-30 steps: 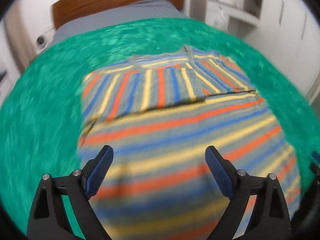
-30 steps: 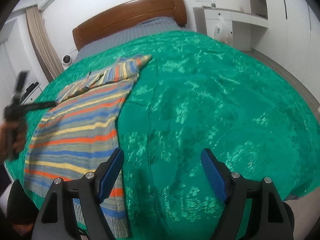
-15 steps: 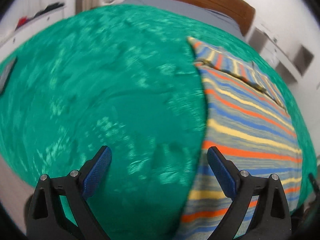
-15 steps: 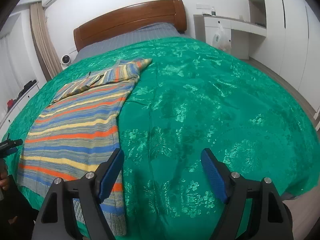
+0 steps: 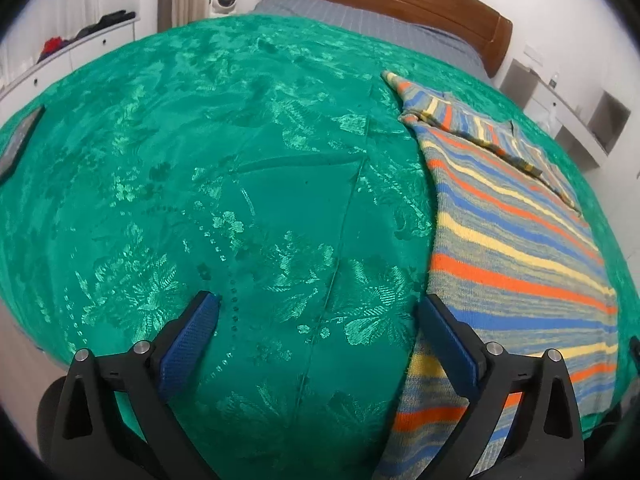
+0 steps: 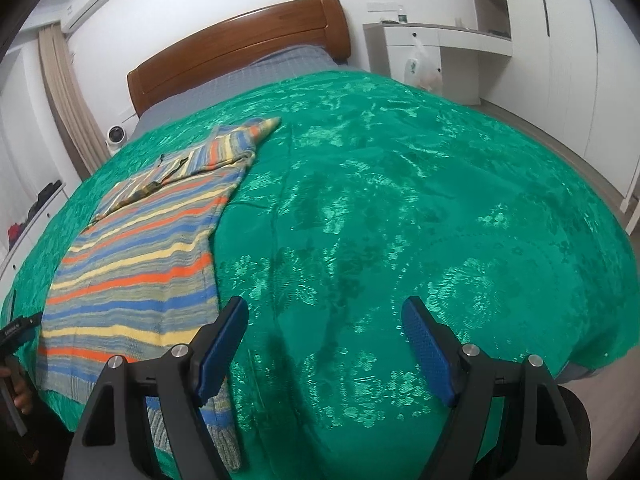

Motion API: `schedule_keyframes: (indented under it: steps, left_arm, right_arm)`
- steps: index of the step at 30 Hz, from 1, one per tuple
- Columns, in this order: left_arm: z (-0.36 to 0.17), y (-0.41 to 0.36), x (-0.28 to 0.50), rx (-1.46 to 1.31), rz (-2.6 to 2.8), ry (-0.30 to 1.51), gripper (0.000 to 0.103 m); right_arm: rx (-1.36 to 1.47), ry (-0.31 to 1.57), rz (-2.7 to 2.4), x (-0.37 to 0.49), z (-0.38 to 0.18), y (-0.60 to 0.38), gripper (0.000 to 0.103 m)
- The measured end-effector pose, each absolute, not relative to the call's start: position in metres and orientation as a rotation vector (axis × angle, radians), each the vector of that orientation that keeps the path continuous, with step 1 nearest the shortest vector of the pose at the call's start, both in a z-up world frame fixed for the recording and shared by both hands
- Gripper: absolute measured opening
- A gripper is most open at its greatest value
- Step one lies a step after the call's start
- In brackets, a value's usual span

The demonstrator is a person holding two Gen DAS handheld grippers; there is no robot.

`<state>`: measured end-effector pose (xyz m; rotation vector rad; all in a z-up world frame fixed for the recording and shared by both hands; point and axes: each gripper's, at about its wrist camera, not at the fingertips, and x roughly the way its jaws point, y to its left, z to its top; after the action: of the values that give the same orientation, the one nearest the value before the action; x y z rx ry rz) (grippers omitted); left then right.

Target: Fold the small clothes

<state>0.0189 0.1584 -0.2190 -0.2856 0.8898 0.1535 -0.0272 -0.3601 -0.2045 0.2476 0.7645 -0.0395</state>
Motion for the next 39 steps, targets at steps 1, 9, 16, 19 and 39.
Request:
schedule_keyframes:
  steps: [1, 9, 16, 19, 39]
  left_arm:
    - [-0.220, 0.158, 0.019, -0.283, 0.154, 0.893, 0.102]
    - [-0.222, 0.155, 0.020, -0.261, 0.165, 0.899, 0.102]
    - [-0.222, 0.153, 0.020, -0.251, 0.170, 0.901, 0.102]
    - [-0.222, 0.153, 0.020, -0.249, 0.170, 0.900, 0.102]
    - [-0.223, 0.152, 0.020, -0.238, 0.174, 0.901, 0.102]
  right_arm:
    - [0.252, 0.765, -0.041, -0.027, -0.205, -0.361, 0.079]
    - [0.248, 0.773, -0.032, -0.026, -0.207, -0.359, 0.079]
    - [0.236, 0.776, -0.024, -0.025, -0.208, -0.355, 0.079]
    - [0.225, 0.774, -0.019, -0.025, -0.207, -0.352, 0.079]
    - [0.207, 0.778, -0.011, -0.026, -0.208, -0.347, 0.079]
